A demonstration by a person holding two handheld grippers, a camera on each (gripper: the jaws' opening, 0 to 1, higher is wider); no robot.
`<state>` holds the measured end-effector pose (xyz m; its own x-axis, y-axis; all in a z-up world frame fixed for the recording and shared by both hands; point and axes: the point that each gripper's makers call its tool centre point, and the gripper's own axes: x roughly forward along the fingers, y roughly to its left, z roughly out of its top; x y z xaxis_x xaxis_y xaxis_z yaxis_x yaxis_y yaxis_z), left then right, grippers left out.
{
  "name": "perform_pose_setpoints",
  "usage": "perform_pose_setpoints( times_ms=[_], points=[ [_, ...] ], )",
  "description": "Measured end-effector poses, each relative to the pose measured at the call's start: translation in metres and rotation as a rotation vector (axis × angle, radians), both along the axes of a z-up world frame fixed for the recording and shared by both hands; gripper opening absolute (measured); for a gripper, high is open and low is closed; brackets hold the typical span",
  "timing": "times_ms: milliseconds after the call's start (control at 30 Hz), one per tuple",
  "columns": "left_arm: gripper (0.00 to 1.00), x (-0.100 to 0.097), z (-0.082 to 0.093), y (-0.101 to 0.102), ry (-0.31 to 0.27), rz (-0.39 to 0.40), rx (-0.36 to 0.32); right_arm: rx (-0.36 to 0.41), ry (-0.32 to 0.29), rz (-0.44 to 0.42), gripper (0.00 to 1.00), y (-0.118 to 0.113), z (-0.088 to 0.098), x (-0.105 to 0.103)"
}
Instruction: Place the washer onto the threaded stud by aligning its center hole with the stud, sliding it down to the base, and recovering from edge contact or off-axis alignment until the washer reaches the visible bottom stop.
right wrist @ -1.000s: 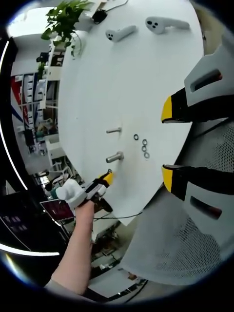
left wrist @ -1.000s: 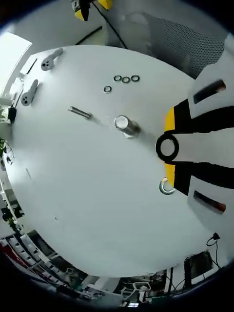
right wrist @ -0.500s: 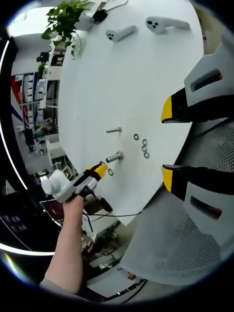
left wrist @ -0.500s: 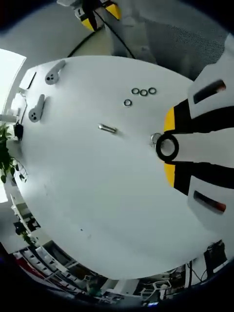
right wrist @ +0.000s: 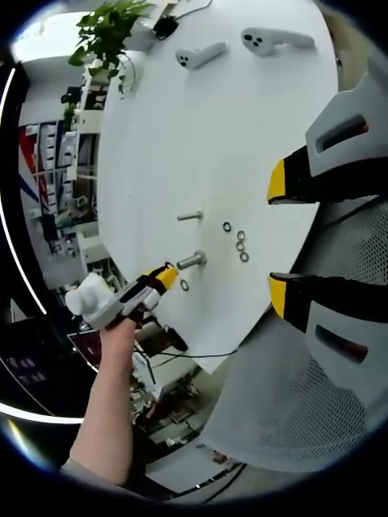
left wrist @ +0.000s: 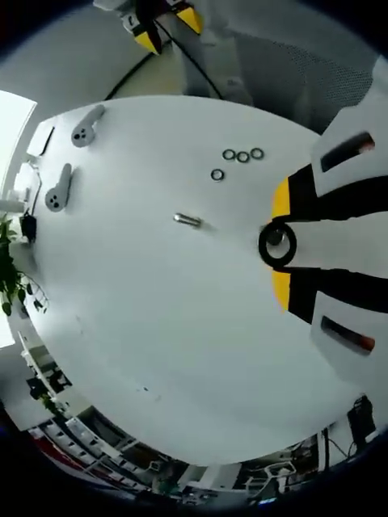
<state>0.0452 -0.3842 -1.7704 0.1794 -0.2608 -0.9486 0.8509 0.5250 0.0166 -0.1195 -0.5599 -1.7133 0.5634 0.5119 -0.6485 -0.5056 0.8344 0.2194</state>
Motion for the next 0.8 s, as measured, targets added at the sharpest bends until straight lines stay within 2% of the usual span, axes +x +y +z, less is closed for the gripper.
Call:
perform_pose_setpoints(
  times_ms=[200,600,800],
  points=[
    [0.19,-0.004,-0.006,-0.002,0.011,-0.04,0.023,0.001,0.0,-0.002,0.36,0.0,0.0,0.0],
    [0.19,-0.004,-0.012,-0.003,0.031,-0.047,0.043,0.004,-0.003,-0.014,0.36,-0.002,0.001,0.001],
    [0.19,-0.007,-0.018,-0.006,0.036,-0.075,0.063,0.004,-0.004,-0.021,0.36,-0.003,0.001,0.002]
  ],
)
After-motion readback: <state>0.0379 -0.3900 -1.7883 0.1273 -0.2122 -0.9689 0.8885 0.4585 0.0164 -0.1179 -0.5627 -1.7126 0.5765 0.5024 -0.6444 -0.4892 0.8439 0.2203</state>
